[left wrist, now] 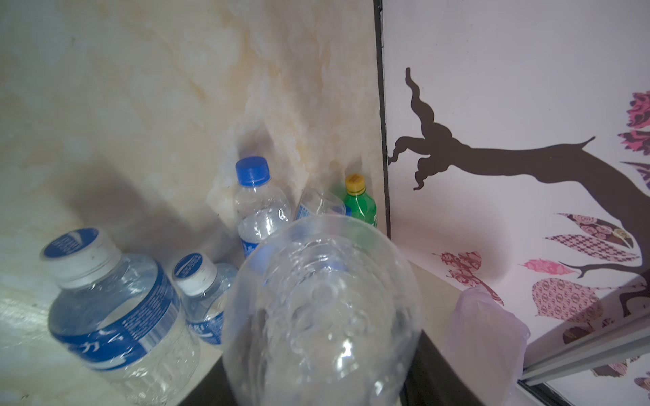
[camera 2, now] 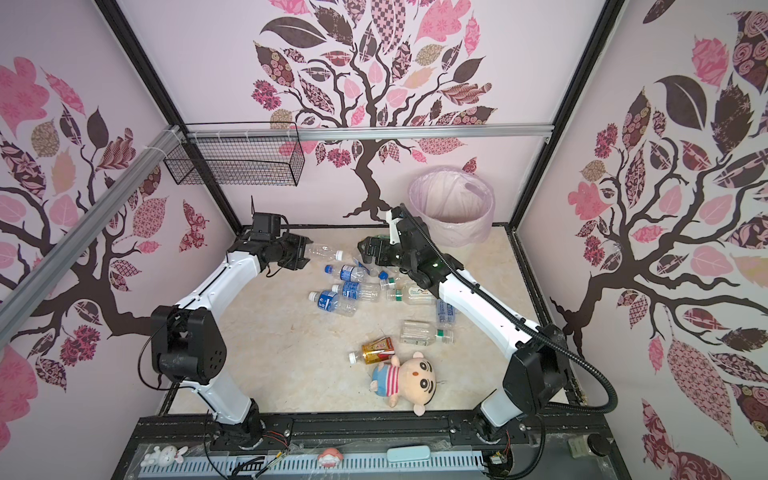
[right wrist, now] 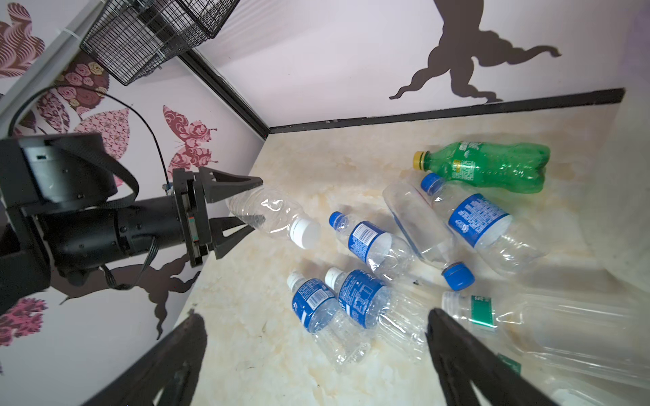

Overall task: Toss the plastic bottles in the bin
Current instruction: 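Lift the clear bottle with the left gripper while the right gripper grasps its cap end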

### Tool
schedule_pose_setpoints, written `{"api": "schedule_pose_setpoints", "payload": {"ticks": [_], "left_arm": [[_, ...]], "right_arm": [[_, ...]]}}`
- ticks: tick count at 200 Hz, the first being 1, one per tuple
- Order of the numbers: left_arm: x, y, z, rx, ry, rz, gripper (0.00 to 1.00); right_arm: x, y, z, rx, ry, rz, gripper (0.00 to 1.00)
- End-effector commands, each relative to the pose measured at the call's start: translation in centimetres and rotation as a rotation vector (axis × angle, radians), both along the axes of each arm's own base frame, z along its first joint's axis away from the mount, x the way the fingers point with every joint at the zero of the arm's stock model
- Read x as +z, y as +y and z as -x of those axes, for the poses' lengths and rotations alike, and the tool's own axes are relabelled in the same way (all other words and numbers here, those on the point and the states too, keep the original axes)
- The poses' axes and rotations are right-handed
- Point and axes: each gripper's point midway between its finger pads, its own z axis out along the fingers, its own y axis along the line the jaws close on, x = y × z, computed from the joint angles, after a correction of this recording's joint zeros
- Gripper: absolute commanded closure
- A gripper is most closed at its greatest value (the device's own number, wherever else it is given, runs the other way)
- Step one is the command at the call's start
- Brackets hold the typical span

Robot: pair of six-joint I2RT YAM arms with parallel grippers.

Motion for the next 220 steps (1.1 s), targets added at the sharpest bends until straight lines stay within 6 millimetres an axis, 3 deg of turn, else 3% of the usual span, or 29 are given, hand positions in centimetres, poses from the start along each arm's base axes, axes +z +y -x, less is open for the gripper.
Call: {"api": "schedule_pose_setpoints", "payload": {"ticks": [1, 44, 67, 99, 139, 184, 220], "left_arm": [[1.4, -0.6, 1.4, -0.036, -0.045, 0.033, 0.45], [4.0, -2.1, 3.9, -0.093, -0.108, 0.094, 0.45], [4.5, -3.2, 4.8, -0.131, -0.105, 0.124, 0.45], [6.2, -5.0, 5.0, -0.165, -0.135, 0.177, 0.45], [8.3, -7.0, 5.4, -0.218, -0.151, 0.208, 0.45], [9.7, -8.3, 6.1, -0.25, -0.167, 0.23, 0.45], [9.5, -7.9, 7.1, -0.24, -0.162, 0.233, 0.44]], "right_arm": [[0.1, 1.5, -0.2, 0.047, 0.088, -0.098, 0.0], [-1.2, 3.1, 0.5, 0.109, 0.16, -0.151, 0.0], [-0.8, 4.0, 1.3, 0.143, 0.125, -0.115, 0.0], [-0.8, 5.2, 2.4, 0.19, 0.146, -0.163, 0.0], [-0.2, 5.4, 2.4, 0.185, 0.134, -0.172, 0.01], [-0.5, 5.7, 2.6, 0.193, 0.164, -0.199, 0.14], [-0.7, 5.8, 2.9, 0.203, 0.175, -0.213, 0.36]]}}
